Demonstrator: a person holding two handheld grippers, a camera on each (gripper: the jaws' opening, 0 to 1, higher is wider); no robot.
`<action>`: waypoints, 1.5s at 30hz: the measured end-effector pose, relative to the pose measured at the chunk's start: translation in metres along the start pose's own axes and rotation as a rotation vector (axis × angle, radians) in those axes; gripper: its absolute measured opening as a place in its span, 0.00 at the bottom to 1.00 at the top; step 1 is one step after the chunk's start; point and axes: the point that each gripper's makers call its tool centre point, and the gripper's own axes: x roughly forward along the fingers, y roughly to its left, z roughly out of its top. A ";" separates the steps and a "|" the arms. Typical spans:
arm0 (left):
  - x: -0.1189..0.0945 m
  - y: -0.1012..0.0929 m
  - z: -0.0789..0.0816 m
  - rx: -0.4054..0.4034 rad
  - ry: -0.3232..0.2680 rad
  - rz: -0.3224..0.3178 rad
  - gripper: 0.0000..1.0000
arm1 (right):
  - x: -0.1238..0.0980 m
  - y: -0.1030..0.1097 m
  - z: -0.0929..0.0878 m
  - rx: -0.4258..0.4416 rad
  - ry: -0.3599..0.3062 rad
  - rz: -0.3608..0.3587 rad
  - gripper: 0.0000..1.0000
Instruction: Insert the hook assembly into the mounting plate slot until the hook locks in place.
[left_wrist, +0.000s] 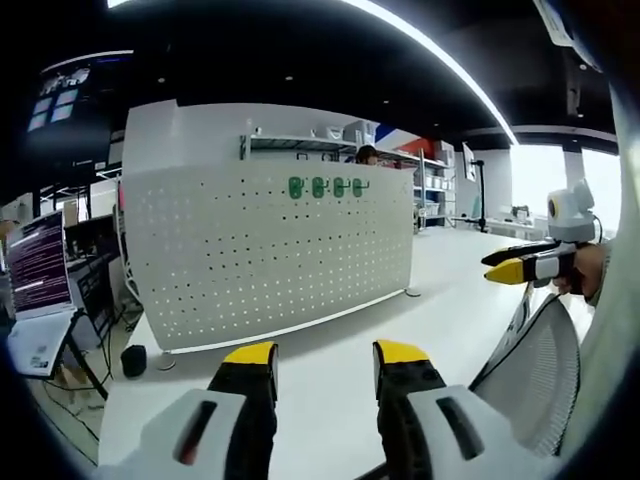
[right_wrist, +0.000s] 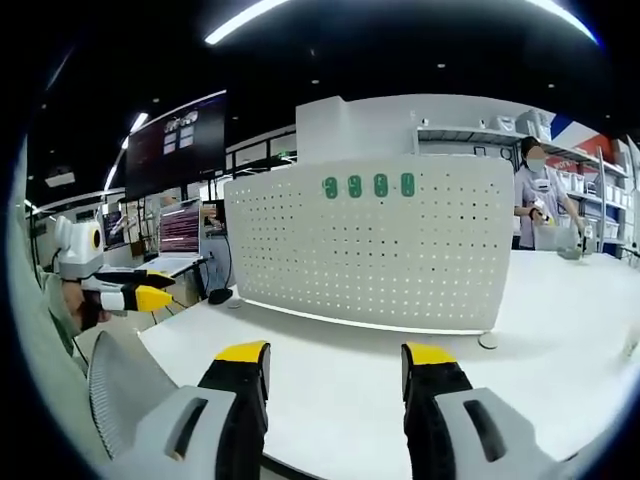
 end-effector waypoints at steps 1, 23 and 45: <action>0.000 0.000 0.000 0.000 0.000 0.000 0.40 | 0.000 0.000 0.000 0.000 0.000 0.000 0.52; 0.003 -0.002 0.002 0.005 -0.003 -0.004 0.40 | 0.004 -0.003 0.001 0.001 0.006 0.009 0.52; 0.002 -0.003 0.003 0.007 -0.003 -0.001 0.39 | 0.004 -0.008 0.002 -0.002 0.009 -0.005 0.52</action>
